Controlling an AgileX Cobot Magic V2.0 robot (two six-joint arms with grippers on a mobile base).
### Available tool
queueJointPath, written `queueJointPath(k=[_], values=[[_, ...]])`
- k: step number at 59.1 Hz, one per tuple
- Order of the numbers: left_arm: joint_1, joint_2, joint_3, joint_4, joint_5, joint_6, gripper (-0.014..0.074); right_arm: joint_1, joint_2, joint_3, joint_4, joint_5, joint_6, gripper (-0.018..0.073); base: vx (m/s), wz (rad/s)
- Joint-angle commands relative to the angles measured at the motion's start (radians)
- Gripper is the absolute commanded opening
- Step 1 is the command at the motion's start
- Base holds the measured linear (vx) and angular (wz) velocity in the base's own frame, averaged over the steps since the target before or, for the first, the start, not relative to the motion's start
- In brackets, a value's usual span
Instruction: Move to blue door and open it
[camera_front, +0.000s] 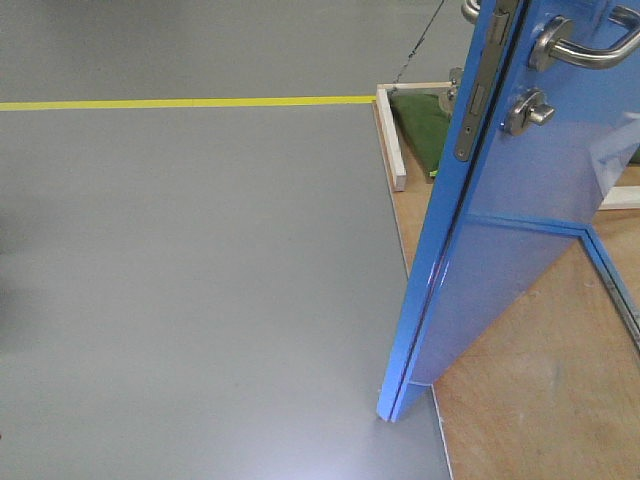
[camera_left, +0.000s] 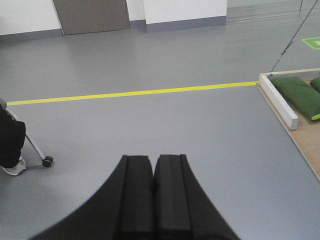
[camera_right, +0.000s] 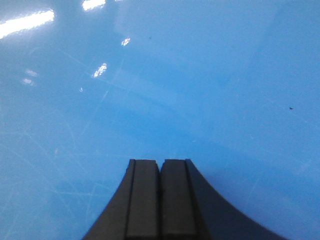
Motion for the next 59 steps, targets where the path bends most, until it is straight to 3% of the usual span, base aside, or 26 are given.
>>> queueJointPath(k=[1,59], values=[[0.001,-0.015,0.003,-0.005,-0.087,-0.002,0.0070,0.008,-0.026,-0.041,-0.002,-0.022,-0.006,0.0002,0.04,0.07],[0.001,-0.015,0.003,-0.005,-0.087,-0.002,0.0070,0.008,-0.026,-0.041,0.000,-0.022,-0.006,0.0002,0.12,0.11]])
